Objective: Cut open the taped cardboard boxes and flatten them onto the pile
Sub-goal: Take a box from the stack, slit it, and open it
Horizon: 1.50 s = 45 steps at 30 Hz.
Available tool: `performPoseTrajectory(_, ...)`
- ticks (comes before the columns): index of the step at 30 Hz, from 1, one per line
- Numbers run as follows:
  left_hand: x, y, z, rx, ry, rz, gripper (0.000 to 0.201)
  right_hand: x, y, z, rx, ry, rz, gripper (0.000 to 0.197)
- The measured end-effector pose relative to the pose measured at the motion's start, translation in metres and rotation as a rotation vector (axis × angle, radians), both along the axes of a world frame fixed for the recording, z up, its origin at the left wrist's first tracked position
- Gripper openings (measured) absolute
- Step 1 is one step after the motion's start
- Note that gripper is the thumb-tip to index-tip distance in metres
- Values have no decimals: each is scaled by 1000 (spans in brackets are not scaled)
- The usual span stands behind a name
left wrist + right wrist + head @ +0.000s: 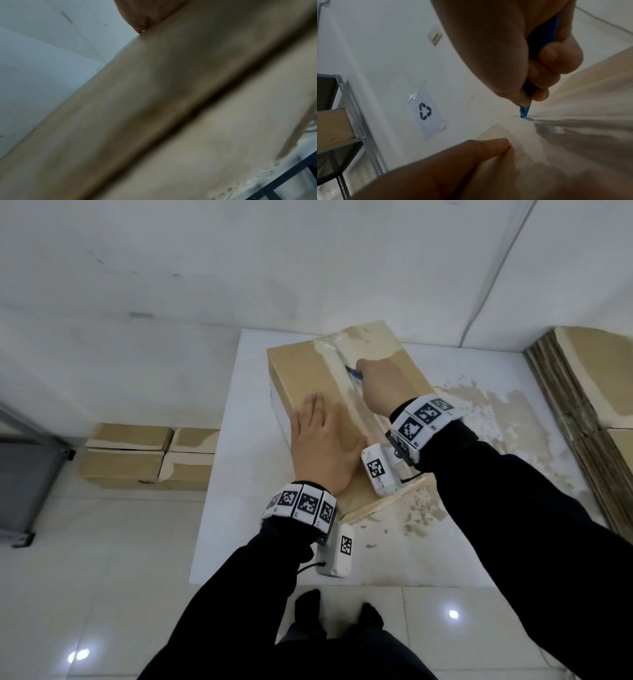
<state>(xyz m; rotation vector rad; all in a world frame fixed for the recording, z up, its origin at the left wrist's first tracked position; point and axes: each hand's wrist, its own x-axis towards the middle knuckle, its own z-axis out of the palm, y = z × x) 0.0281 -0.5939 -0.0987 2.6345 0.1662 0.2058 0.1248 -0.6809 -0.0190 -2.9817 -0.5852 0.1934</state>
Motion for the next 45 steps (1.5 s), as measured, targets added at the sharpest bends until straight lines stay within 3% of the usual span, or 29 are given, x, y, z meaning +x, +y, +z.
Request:
performPoseTrajectory(4,1,-2,3,14,31,17,69,-23,-18,-1,-33,-11,20,25)
performPoseTrajectory(13,1,-2,5,49,72,23,73,-90,-70,-13,102,75,-86,10)
performPoseTrajectory(17,-1,-1,4,44,36,16,73,-116,-96,-3,121,107,-130,21)
performPoseTrajectory(23,0,0,4,26,34,14,72,-78,-74,23,292,-26,-148,26)
performPoseTrajectory(27,-1,0,4,12,35,7,72,-34,-42,1,133,104,-81,30)
performPoseTrajectory(32,-2,-1,4,-11,7,18,68,-15,-25,-7,-88,92,17,32)
performPoseTrajectory(35,-2,-1,5,-4,21,23,67,-8,-17,0,-107,113,29,36)
performPoseTrajectory(41,1,-2,6,20,62,30,70,-34,-35,-1,-201,166,69,36)
performPoseTrajectory(45,1,-2,6,18,49,36,72,-78,-61,-12,9,139,6,42)
